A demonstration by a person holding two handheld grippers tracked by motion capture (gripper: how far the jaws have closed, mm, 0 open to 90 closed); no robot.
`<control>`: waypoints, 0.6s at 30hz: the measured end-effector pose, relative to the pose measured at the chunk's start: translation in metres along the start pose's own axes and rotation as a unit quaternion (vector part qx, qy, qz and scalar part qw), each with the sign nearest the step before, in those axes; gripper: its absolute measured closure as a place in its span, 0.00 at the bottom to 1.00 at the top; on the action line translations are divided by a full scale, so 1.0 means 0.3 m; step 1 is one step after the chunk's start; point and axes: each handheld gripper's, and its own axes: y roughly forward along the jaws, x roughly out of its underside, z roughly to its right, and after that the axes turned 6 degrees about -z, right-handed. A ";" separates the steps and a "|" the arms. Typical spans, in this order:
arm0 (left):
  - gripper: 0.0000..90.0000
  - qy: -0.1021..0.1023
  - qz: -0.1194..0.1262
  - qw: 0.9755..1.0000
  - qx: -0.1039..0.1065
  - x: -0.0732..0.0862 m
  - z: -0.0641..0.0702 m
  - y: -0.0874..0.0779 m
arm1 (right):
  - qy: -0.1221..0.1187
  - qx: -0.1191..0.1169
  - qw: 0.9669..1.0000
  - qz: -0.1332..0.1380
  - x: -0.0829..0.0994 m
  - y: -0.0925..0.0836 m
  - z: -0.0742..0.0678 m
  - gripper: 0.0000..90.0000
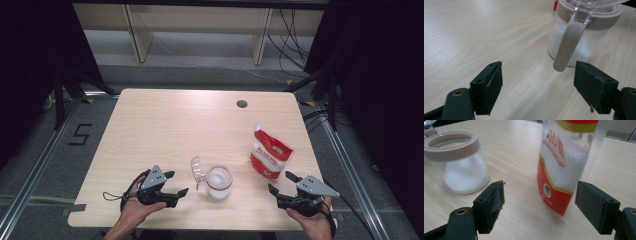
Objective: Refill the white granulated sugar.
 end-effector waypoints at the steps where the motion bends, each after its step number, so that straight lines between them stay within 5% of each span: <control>1: 0.25 -0.005 0.000 1.000 0.000 0.000 0.001 0.001 | 0.007 -0.002 1.000 -0.009 0.003 0.000 -0.006 0.27; 3: 0.25 -0.009 0.002 1.000 0.001 -0.002 0.005 0.001 | 0.012 -0.008 1.000 -0.014 0.005 0.001 -0.014 0.27; 4: 0.25 -0.006 0.004 1.000 0.003 -0.002 0.002 0.002 | -0.008 -0.004 1.000 -0.007 0.007 0.006 -0.008 0.27; 5: 0.25 -0.006 0.003 1.000 0.001 -0.003 0.003 0.001 | 0.010 -0.015 1.000 -0.022 0.009 0.002 -0.020 0.27; 9: 0.25 0.001 -0.001 1.000 -0.002 -0.002 -0.001 -0.002 | 0.001 -0.017 1.000 -0.025 0.013 0.005 -0.023 0.27; 11: 0.25 0.000 0.001 1.000 -0.001 -0.003 -0.001 -0.002 | 0.017 -0.019 0.999 -0.031 0.015 0.000 -0.035 0.26; 13: 0.25 0.000 0.002 1.000 0.000 -0.003 0.000 -0.001 | -0.003 -0.017 0.999 -0.030 0.017 0.000 -0.029 0.26; 18: 0.25 0.003 0.001 1.000 0.001 -0.002 -0.002 -0.001 | -0.003 -0.019 0.999 -0.032 0.023 -0.002 -0.037 0.26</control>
